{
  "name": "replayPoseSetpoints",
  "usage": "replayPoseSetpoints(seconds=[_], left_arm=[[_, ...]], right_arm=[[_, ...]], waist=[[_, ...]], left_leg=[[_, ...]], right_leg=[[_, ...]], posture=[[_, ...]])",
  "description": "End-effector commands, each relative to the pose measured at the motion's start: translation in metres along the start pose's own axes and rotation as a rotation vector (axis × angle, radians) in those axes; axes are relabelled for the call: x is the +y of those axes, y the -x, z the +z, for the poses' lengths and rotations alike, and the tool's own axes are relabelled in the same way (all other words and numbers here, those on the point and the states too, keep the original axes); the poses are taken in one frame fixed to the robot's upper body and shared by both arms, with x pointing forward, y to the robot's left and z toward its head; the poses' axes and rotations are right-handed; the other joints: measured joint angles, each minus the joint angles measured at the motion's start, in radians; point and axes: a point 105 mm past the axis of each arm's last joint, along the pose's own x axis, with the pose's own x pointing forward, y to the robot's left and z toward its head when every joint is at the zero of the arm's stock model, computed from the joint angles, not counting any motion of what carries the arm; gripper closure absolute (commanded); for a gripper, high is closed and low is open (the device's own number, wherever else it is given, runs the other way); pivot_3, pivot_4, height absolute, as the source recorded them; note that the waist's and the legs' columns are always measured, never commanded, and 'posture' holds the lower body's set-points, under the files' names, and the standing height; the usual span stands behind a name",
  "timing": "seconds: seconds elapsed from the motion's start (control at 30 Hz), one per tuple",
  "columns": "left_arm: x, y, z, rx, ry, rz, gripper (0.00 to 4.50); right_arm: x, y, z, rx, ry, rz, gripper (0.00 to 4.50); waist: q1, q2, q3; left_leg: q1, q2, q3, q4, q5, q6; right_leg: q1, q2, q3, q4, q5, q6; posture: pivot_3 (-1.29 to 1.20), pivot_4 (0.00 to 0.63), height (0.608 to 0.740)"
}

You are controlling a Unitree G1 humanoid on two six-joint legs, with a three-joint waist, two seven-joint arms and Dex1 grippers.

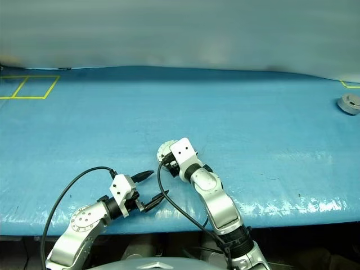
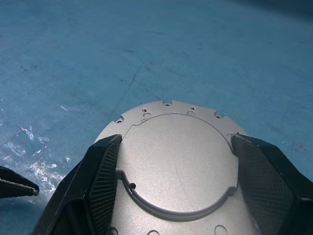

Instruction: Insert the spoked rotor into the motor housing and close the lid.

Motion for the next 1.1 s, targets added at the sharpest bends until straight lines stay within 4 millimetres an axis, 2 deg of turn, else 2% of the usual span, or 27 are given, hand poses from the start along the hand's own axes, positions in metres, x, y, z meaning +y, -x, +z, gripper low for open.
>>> replayPoseSetpoints(seconds=[0.03, 0.33, 0.6, 0.93, 1.1], left_arm=[[0.001, 0.0, 0.011, -0.042, -0.026, -0.001, 0.0], [0.0, 0.0, 0.011, -0.04, -0.026, -0.002, 0.0], [0.0, 0.0, 0.011, -0.041, -0.028, -0.006, 0.0], [0.0, 0.0, 0.011, -0.041, -0.029, -0.008, 0.0], [0.0, 0.0, 0.011, -0.043, -0.029, -0.007, 0.0]], right_arm=[[0.006, 0.002, 0.021, -0.07, 0.015, 0.014, 1.25], [0.014, 0.001, 0.008, -0.035, 0.023, 0.028, 1.25], [0.004, -0.002, -0.002, -0.021, 0.043, 0.042, 1.25], [-0.007, -0.006, 0.009, -0.037, 0.077, 0.079, 1.25], [-0.007, -0.007, 0.005, -0.016, 0.089, 0.097, 1.25]], waist=[[0.0, 0.0, 0.0], [-0.001, 0.0, 0.0], [-0.002, 0.0, 0.0], [-0.002, -0.001, 0.0], [-0.001, -0.001, 0.0]], left_leg=[[0.0, 0.0, 0.0, 0.0, 0.0, 0.0], [0.0, 0.0, 0.0, 0.0, 0.0, 0.0], [0.001, 0.0, 0.0, 0.0, 0.0, 0.0], [0.001, 0.002, 0.002, 0.002, 0.0, 0.0], [0.001, 0.002, 0.003, 0.002, 0.0, 0.0]], right_leg=[[0.0, 0.0, 0.0, 0.0, 0.0, 0.0], [0.0, 0.0, 0.0, 0.0, 0.0, 0.0], [0.0, 0.001, 0.0, 0.0, 0.0, 0.0], [0.001, 0.002, 0.001, 0.001, 0.0, 0.001], [0.001, 0.002, 0.001, 0.001, 0.001, 0.001]], posture=[[0.0, 0.15, 0.74], [0.0, 0.15, 0.74], [0.0, 0.15, 0.74], [0.0, 0.15, 0.74], [0.0, 0.15, 0.74]])
